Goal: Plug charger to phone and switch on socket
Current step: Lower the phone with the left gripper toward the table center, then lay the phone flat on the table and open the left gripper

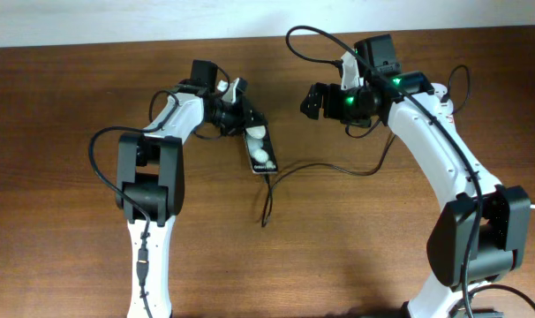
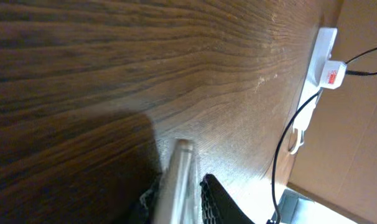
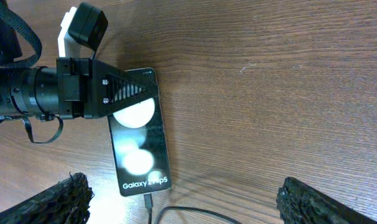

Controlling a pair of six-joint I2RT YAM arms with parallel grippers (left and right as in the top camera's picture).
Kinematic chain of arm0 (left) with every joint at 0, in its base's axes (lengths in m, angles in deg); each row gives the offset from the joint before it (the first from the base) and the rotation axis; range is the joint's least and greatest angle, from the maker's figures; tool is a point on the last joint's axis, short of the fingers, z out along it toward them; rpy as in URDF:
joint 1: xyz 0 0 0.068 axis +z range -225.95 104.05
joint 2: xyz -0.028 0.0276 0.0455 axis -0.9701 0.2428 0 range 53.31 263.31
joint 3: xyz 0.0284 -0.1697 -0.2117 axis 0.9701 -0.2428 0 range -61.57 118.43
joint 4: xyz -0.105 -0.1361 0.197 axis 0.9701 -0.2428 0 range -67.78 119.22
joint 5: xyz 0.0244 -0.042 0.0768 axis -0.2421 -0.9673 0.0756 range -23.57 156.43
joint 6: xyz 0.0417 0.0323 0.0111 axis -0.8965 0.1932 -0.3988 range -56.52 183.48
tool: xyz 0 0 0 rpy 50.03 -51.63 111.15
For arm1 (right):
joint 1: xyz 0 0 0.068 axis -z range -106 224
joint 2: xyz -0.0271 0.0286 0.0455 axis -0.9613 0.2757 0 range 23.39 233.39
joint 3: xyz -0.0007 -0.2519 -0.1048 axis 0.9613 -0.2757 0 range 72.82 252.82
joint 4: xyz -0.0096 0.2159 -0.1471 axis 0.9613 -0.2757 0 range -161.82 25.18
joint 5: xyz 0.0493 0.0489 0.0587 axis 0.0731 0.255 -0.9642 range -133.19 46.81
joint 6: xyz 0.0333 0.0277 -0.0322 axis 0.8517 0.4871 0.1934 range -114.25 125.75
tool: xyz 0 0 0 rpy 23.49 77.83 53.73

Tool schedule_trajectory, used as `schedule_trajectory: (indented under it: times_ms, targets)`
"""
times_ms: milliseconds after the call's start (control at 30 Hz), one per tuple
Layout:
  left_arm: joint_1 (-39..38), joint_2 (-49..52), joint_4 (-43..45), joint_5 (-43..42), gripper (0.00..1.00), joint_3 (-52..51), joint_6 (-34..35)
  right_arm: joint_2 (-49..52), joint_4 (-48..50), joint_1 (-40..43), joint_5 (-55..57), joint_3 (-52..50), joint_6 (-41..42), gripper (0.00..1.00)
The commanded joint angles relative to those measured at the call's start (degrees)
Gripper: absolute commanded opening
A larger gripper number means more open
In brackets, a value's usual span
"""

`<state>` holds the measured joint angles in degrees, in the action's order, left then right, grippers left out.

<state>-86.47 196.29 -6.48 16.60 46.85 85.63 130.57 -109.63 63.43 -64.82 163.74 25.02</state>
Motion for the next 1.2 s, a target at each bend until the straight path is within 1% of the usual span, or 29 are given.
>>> schedule_trajectory:
  times_ms: [0,100,133,167,200,233,333,467,600,667,733,867,967,1167]
  targets:
    - [0.2,0.7,-0.6,0.1,0.25,0.2,-0.3,-1.7,0.0,0.0,0.7,1.2,-0.4,0.99]
    - [0.2,0.7,-1.2,0.2,0.36,0.2,-0.3,-1.7,0.0,0.0,0.7,1.1,-0.4,0.98]
    - [0.2,0.7,-1.4,0.2,0.44,0.2,-0.3,-1.7,0.0,0.0,0.7,1.1,-0.4,0.99]
    - [0.2,0.7,-1.5,0.1,0.60,0.2,-0.3,-1.7,0.0,0.0,0.7,1.1,-0.4,0.99]
    - [0.2,0.7,-1.9,0.2,0.74,0.2,-0.3,-1.7,0.0,0.0,0.7,1.1,-0.4,0.99]
    - [0.2,0.7,-2.5,0.2,1.00,0.2,-0.3,-1.7,0.0,0.0,0.7,1.1,-0.4,0.99]
    - [0.4,0.7,-4.3,2.2,0.99,0.2,-0.3,-1.7,0.0,0.0,0.7,1.1,-0.4,0.99]
    - [1.0,0.7,-8.6,8.0,0.99,0.2,-0.3,-1.7,0.0,0.0,0.7,1.2,-0.4,0.99]
    - [1.6,0.7,-11.9,13.3,0.99,0.3,2.6,-1.7,0.0,0.0,0.7,1.1,-0.4,0.99]
    - [1.9,0.7,-13.1,15.0,0.99,0.3,2.8,-1.7,0.0,0.0,0.7,1.1,-0.4,0.99]
    - [2.1,0.7,-14.6,18.2,0.99,0.3,5.5,-1.7,0.0,0.0,0.7,1.1,-0.4,0.99]
    - [3.2,0.7,-16.3,18.4,0.99,0.3,5.7,-1.7,0.0,0.0,0.7,1.1,-0.4,0.99]
    - [4.4,0.7,-18.8,21.2,0.99,0.3,7.2,-1.7,0.0,0.0,0.2,1.1,-0.4,0.99]
    - [7.8,0.7,-22.6,22.4,0.99,0.3,7.2,-1.7,0.0,0.0,0.2,1.2,-0.4,0.99]
